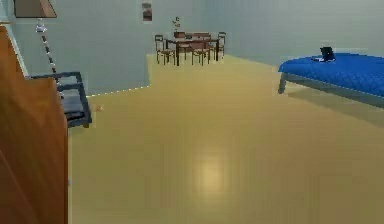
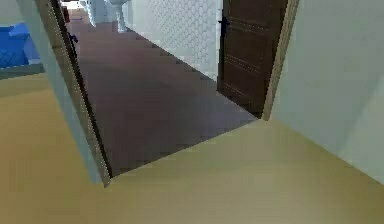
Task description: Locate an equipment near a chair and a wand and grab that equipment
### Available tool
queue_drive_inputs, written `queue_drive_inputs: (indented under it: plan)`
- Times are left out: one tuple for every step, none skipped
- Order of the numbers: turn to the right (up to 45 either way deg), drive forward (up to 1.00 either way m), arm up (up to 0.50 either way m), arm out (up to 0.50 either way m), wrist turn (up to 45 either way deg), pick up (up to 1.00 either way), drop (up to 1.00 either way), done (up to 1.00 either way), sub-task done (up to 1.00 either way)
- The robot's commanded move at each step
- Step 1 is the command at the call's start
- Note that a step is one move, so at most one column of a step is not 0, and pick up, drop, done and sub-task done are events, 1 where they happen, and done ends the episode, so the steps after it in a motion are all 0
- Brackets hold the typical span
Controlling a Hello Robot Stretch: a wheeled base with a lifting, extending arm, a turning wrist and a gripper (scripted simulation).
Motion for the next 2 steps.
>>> queue_drive_inputs:
  plan:
    - [45.0,0.00,0.00,0.00,0.0,0.00,0.00,0.00,0.00]
    - [36.0,0.00,0.00,0.00,0.0,0.00,0.00,0.00,0.00]
